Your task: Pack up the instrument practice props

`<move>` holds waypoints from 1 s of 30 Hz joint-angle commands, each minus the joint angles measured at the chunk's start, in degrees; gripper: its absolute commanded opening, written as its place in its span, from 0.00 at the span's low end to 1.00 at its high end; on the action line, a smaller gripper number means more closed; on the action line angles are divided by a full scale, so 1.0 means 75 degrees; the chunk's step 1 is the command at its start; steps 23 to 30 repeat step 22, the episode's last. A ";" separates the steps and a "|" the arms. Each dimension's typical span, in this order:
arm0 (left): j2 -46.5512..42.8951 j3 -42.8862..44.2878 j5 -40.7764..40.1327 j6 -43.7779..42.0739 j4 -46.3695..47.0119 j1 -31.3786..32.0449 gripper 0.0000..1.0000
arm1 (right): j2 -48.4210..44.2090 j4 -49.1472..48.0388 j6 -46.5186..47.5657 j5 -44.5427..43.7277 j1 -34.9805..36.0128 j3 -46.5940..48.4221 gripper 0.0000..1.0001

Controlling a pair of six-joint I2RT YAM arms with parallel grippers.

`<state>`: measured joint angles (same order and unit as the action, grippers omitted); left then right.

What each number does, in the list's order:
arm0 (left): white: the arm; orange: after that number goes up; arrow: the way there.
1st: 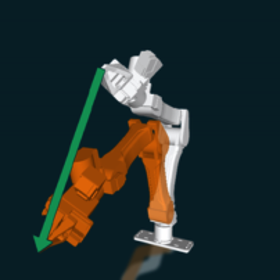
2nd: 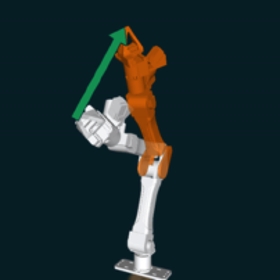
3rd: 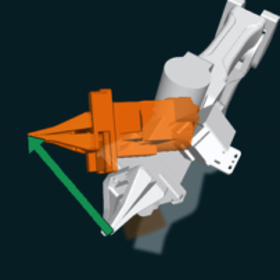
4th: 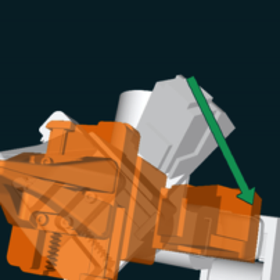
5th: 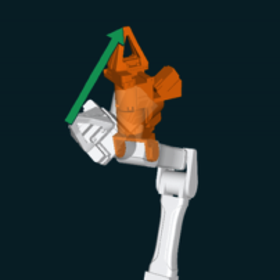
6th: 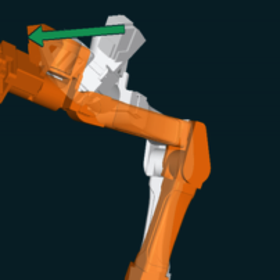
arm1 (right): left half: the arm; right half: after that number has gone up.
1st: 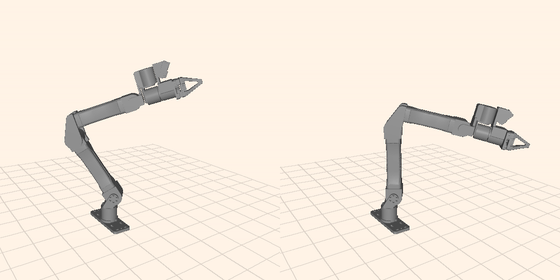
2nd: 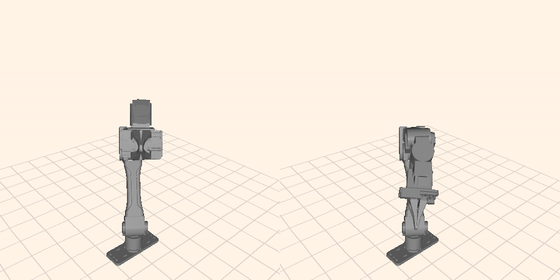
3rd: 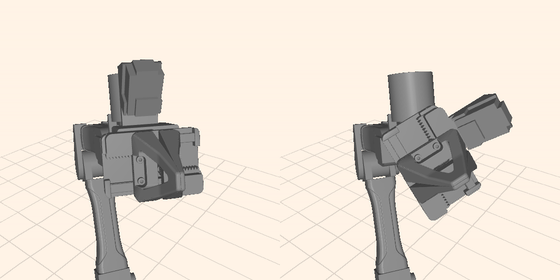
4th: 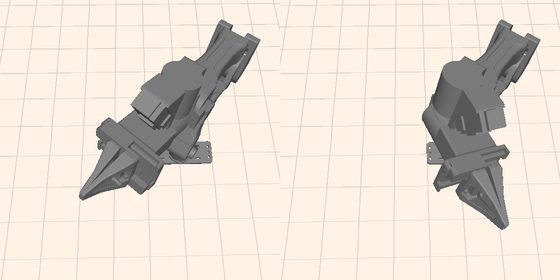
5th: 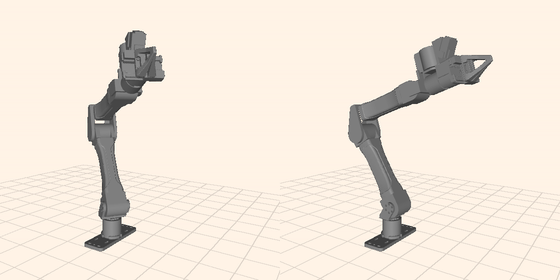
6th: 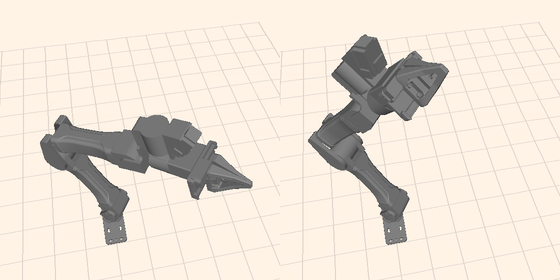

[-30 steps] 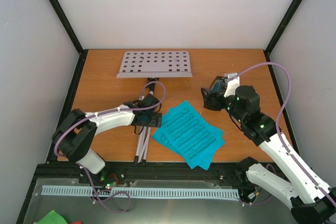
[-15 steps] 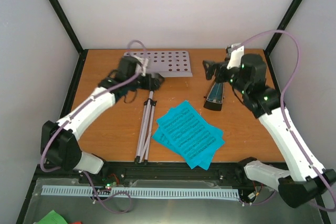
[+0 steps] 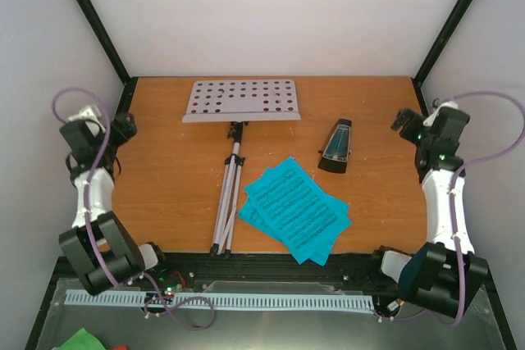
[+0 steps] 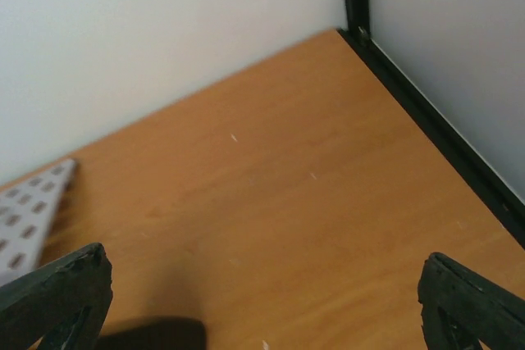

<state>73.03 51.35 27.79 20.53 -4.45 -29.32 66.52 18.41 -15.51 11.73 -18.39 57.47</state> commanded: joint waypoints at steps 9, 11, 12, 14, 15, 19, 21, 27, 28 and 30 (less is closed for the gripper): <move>0.0014 -0.4660 -0.1564 -0.1176 0.7139 0.0276 1.00 | -0.0588 -0.7081 0.0770 -0.1488 0.0174 -0.5321 1.00; 0.0487 -0.4523 -0.1494 -0.1209 0.7307 0.0320 0.99 | -0.0340 -0.7827 0.0950 -0.1411 0.0356 -0.5688 1.00; 0.0612 -0.4393 -0.1454 -0.1249 0.7273 0.0376 0.99 | -0.0213 -0.8123 0.1014 -0.1310 0.0475 -0.5817 1.00; 0.0793 -0.4347 -0.1495 -0.1436 0.7640 0.0540 0.99 | 0.0073 -0.8723 0.1128 -0.1215 0.0753 -0.6017 1.00; 0.0870 -0.4326 -0.1518 -0.1488 0.7779 0.0585 1.00 | 0.0182 -0.8914 0.1172 -0.1198 0.0861 -0.6085 1.00; 0.0895 -0.4349 -0.1540 -0.1633 0.7815 0.0721 1.00 | 0.0451 -0.9220 0.1261 -0.1041 0.1071 -0.6193 1.00; 0.0761 -0.4517 -0.1625 -0.1591 0.8040 0.0766 1.00 | 0.0502 -0.9318 0.1315 -0.1063 0.1093 -0.6198 1.00; 0.0737 -0.4570 -0.1692 -0.1519 0.8133 0.0782 1.00 | 0.0540 -0.9307 0.1319 -0.1045 0.1103 -0.6167 1.00; 0.0737 -0.4570 -0.1692 -0.1519 0.8133 0.0782 1.00 | 0.0540 -0.9307 0.1319 -0.1045 0.1103 -0.6167 1.00; 0.0737 -0.4570 -0.1692 -0.1519 0.8133 0.0782 1.00 | 0.0540 -0.9307 0.1319 -0.1045 0.1103 -0.6167 1.00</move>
